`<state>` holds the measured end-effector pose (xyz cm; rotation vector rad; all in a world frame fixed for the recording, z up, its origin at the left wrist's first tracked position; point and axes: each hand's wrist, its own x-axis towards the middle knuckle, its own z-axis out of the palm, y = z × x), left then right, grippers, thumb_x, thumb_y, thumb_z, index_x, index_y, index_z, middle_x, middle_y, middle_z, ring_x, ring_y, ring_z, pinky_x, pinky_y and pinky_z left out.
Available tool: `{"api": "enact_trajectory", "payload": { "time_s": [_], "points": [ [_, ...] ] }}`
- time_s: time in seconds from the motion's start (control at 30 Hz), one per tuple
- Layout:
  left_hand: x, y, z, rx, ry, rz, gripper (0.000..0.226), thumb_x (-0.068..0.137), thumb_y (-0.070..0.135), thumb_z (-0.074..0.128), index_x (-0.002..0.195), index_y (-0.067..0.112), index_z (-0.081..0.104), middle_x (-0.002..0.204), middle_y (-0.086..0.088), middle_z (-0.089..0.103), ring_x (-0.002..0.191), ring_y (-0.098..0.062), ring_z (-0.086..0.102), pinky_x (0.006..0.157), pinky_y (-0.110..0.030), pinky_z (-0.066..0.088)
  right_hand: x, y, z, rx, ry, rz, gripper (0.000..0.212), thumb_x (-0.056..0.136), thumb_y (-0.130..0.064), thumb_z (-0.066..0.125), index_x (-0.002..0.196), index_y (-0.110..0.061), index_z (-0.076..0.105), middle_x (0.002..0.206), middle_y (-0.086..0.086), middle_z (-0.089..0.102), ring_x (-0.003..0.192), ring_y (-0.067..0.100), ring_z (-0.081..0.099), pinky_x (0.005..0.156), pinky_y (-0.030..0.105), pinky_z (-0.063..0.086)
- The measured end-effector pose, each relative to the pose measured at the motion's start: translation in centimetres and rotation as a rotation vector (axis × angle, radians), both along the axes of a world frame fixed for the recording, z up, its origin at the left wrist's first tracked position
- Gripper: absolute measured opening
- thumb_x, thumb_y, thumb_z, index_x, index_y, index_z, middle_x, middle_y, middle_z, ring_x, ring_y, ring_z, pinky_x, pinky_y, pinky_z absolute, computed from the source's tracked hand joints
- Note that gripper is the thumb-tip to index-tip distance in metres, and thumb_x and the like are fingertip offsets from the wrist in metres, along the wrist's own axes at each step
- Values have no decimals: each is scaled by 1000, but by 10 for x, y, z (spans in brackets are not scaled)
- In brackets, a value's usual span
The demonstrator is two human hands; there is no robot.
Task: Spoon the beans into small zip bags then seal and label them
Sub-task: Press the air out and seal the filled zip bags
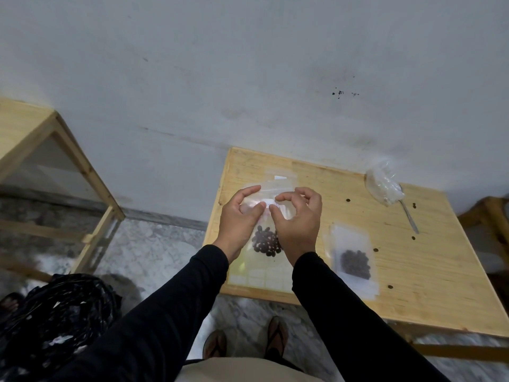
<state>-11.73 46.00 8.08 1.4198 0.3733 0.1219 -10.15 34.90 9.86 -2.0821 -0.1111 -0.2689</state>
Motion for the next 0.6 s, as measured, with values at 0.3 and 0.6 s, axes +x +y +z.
{"api": "enact_trajectory", "payload": {
  "time_s": [0.3,0.6],
  "points": [
    [5,6,-5,14,-37,-63,31,88,19,65,104,45,63,117,-10,63,119,-27,55,105,-46,41,8,0,4,265,299,89,7,78,-21,75,84,-21,73,100,-6,69,99,1,60,95,23,44],
    [8,4,-11,32,-27,-39,15,89,21,63,99,30,71,106,18,68,104,2,59,92,-21,46,18,-5,-6,269,250,16,12,83,-9,63,79,-18,69,73,-12,65,58,-2,51,64,21,42]
  ]
}}
